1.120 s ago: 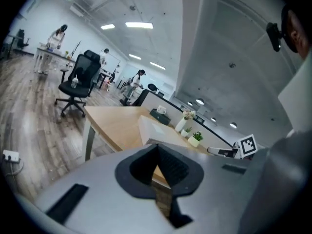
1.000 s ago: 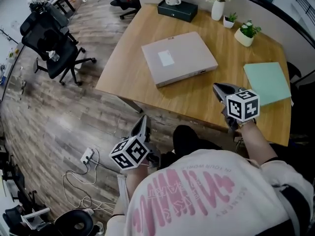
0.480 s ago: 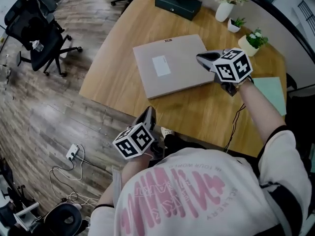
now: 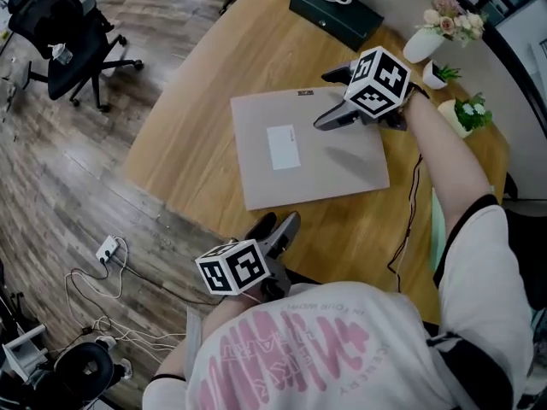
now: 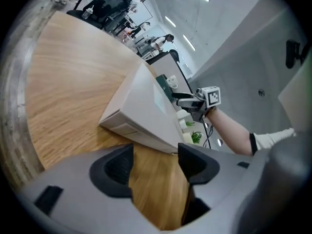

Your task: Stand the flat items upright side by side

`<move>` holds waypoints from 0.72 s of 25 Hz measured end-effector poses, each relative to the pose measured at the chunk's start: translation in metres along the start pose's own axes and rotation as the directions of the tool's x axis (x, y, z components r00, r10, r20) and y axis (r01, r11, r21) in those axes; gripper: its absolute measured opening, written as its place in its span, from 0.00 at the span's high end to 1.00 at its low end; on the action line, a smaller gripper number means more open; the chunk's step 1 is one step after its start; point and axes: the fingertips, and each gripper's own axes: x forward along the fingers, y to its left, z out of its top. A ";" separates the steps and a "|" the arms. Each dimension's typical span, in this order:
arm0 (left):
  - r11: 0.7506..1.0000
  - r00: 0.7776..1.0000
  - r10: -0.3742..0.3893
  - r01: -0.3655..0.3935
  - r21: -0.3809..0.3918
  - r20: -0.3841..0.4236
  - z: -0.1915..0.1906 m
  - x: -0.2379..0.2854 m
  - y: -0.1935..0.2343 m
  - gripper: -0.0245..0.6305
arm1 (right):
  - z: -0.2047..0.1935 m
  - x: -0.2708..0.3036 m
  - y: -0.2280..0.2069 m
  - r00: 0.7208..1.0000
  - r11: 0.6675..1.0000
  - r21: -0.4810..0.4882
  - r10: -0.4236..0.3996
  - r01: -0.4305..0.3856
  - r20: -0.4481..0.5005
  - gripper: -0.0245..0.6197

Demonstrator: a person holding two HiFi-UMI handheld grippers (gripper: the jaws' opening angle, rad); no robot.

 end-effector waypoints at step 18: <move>0.986 0.996 0.077 -0.068 0.154 -0.052 0.041 0.018 0.014 0.40 | -0.077 0.009 0.015 0.953 0.943 0.291 0.224 -0.159 -0.205 0.34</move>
